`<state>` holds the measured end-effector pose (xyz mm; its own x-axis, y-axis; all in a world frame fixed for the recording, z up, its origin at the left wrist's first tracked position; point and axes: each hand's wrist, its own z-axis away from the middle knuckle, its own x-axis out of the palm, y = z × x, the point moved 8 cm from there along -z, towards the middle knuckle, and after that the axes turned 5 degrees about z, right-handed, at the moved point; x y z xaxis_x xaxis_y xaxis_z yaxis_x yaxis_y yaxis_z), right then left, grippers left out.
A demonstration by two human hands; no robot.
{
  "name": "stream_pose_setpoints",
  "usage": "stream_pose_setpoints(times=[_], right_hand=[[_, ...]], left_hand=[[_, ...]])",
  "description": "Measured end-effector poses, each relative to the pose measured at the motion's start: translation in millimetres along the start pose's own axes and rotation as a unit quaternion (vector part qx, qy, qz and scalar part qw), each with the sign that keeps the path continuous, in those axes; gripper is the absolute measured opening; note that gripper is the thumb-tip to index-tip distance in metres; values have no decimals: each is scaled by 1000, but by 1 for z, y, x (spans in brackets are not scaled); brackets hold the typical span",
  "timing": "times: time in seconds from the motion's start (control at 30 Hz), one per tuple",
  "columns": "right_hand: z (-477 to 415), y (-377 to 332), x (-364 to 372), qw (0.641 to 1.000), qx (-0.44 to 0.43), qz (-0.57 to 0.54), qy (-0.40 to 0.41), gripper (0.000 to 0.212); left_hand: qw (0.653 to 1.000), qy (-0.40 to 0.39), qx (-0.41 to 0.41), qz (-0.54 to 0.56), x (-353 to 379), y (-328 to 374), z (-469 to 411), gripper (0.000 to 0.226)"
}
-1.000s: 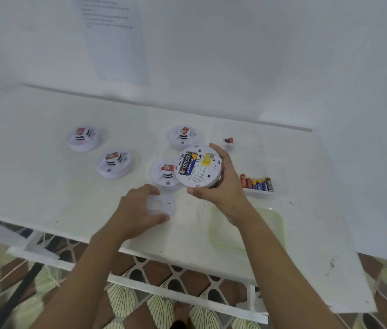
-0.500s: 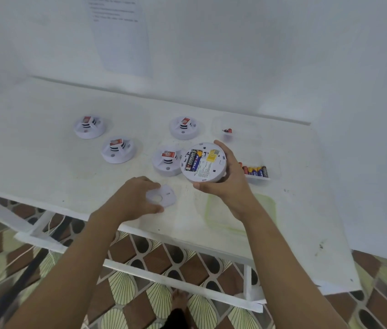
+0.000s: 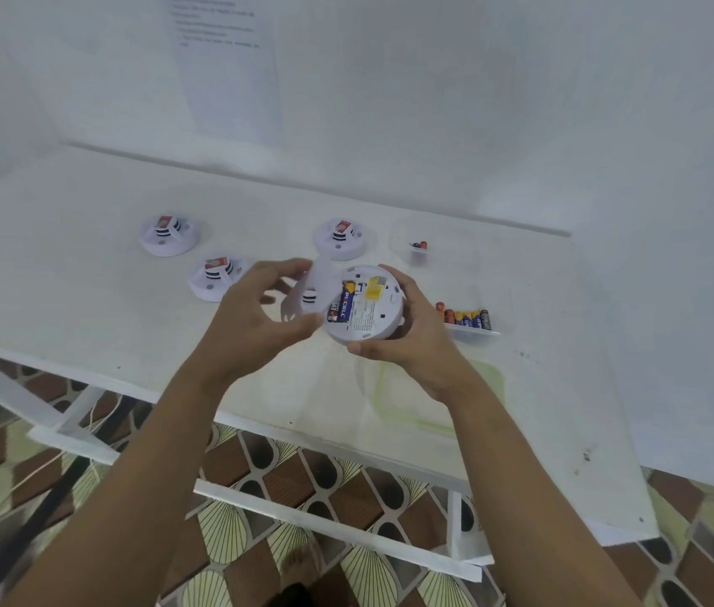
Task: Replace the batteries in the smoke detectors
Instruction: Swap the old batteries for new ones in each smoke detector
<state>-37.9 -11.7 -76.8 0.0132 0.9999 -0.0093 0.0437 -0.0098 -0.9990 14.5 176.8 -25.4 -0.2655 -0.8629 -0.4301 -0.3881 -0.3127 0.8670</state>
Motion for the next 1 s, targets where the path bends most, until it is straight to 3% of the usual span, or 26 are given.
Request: stream_pose_setpoints(times=[0.27,0.67,1.0], right_hand=[[-9,-8,18,995,5,57,-78,95],[-45,-24,60,993,-8,70,-99,90],[-79,-34,90,988,-9,86,-131,90]], left_hand=[[989,-114,35,-91,11,13,-15,67],[988,-132,12,-78,-25,-15,-31,61],[964,-166,57,-201,-59,-25,-37,55]])
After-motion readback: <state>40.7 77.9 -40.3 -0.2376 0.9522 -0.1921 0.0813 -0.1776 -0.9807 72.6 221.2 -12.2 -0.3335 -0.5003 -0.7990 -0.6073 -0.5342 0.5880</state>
